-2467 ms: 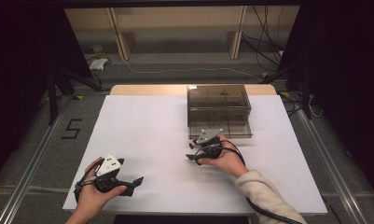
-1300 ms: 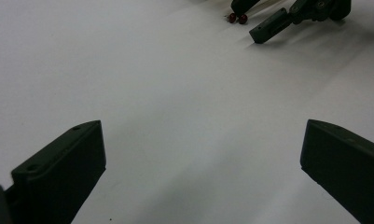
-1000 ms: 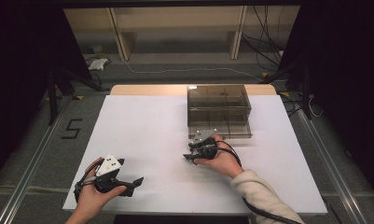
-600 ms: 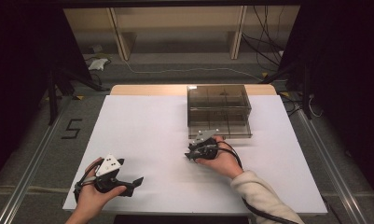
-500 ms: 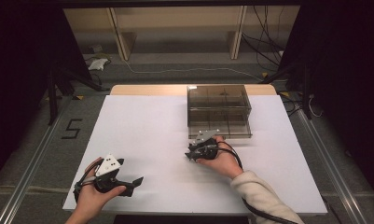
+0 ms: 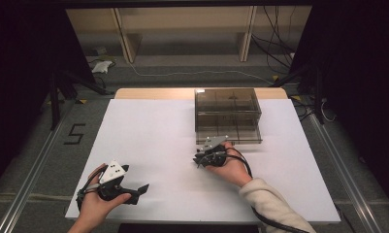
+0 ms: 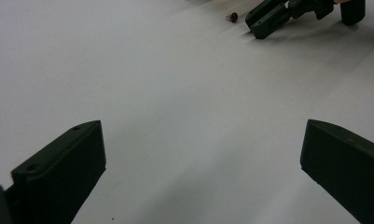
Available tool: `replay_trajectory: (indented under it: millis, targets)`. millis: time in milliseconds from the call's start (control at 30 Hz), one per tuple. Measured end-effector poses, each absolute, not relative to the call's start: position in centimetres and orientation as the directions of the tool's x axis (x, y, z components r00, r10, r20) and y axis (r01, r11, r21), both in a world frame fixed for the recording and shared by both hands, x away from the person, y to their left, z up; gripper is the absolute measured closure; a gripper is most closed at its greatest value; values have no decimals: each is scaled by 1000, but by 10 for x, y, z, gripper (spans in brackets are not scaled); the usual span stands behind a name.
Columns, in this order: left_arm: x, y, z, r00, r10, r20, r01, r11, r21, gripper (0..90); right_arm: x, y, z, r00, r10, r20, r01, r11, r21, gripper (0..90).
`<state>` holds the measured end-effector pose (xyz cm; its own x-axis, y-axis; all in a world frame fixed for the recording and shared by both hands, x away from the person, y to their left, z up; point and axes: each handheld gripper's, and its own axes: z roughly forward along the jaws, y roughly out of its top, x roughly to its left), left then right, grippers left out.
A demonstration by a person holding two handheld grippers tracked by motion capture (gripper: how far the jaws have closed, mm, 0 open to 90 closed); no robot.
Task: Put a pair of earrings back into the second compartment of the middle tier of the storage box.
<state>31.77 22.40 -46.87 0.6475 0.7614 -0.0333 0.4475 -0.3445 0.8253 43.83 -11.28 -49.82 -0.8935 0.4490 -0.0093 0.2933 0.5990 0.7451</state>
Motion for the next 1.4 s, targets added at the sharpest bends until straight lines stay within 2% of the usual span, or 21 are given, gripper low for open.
replay_trajectory:
  millis: [1400]
  targets:
    - [317,224,-469,646,762,-32,447,-344,826,0,434,-116,-488,-895,446,19,300,568,766,807]
